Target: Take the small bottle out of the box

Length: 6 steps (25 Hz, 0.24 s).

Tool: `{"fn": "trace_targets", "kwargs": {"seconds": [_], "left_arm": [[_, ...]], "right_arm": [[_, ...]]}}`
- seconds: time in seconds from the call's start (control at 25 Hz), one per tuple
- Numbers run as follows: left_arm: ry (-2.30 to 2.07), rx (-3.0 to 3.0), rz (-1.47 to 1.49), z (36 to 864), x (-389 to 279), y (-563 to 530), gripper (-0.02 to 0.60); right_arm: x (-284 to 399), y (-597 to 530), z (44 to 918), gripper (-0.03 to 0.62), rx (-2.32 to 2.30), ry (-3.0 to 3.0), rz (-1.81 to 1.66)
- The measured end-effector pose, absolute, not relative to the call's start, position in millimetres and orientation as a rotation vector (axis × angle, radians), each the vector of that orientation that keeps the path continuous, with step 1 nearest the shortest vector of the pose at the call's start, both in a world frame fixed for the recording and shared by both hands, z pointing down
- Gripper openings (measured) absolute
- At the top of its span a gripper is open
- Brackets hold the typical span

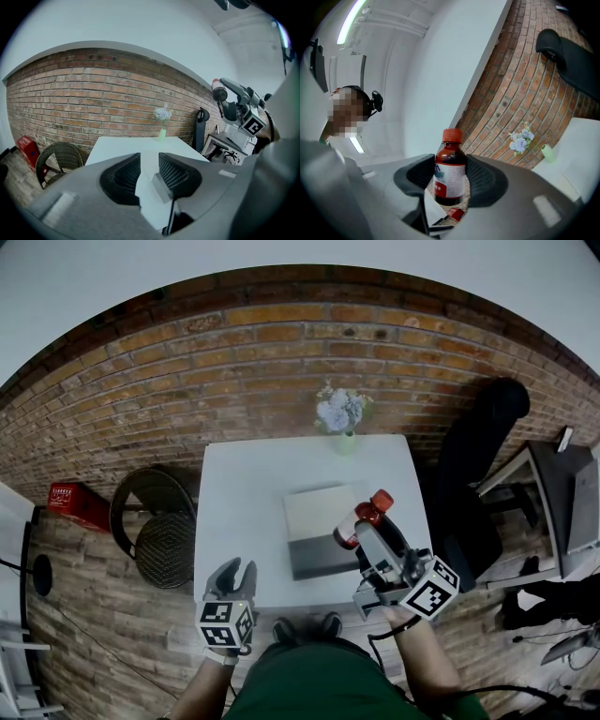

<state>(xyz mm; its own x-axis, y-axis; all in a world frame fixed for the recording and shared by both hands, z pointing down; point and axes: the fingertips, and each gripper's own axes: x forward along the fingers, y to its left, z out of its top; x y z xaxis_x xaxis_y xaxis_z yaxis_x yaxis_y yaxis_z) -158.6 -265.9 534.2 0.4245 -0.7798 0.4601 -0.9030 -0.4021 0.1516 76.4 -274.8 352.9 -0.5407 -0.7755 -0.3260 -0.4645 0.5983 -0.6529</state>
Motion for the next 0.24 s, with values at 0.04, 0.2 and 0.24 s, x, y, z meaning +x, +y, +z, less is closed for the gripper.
{"fn": "trace_targets", "kwargs": {"seconds": [0.04, 0.2, 0.24], "left_arm": [[-1.437, 2.307, 0.45, 534.7, -158.2, -265.6, 0.129], [-1.437, 2.304, 0.454, 537.1, -157.7, -264.5, 0.129], [-1.438, 2.303, 0.455, 537.7, -157.9, -264.3, 0.129]], "right_arm": [[76.9, -274.5, 352.9, 0.21, -0.976, 2.223, -0.672], [77.8, -274.0, 353.8, 0.211, -0.974, 2.222, -0.672], [77.8, -274.0, 354.2, 0.211, -0.974, 2.222, -0.672]]}}
